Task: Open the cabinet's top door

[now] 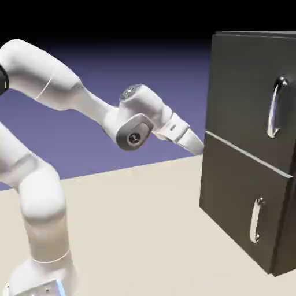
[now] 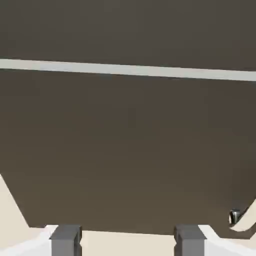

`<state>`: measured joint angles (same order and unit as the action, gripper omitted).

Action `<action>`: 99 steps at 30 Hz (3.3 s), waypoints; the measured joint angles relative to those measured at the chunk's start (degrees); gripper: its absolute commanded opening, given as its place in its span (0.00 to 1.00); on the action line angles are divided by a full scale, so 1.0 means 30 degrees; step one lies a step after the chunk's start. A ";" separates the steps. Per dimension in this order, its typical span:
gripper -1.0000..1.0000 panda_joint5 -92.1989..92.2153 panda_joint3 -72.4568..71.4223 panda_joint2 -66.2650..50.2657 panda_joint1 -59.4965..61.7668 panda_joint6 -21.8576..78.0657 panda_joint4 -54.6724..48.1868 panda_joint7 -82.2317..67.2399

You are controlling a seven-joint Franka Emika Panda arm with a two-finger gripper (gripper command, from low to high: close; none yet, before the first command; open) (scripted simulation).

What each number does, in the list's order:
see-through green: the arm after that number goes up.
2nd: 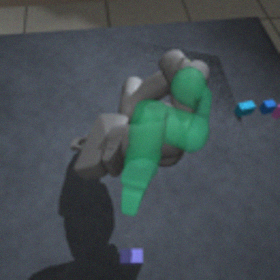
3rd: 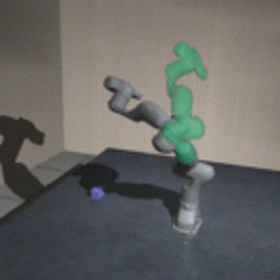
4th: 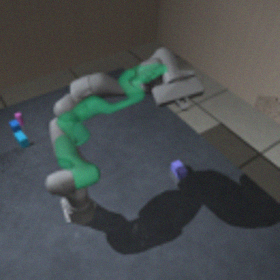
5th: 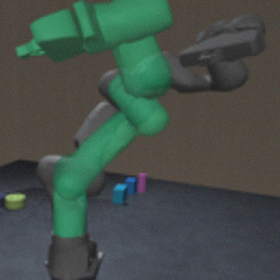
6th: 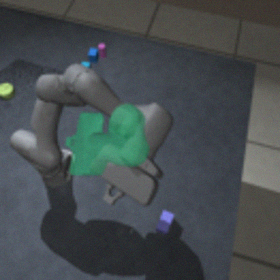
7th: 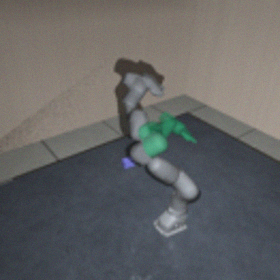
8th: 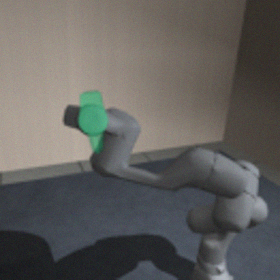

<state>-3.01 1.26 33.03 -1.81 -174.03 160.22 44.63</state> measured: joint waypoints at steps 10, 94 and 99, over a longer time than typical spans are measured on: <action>0.50 -0.8306 0.3486 0.1022 -0.3110 -0.0063 -0.2146 0.6005; 0.00 -4.9018 1.4860 0.3850 -1.0753 0.5603 -0.7460 4.0458; 0.00 -4.6658 1.1529 0.4223 -0.7361 0.6712 -0.5490 4.0142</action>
<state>-142.98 35.85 45.70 -23.90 -153.89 143.75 165.05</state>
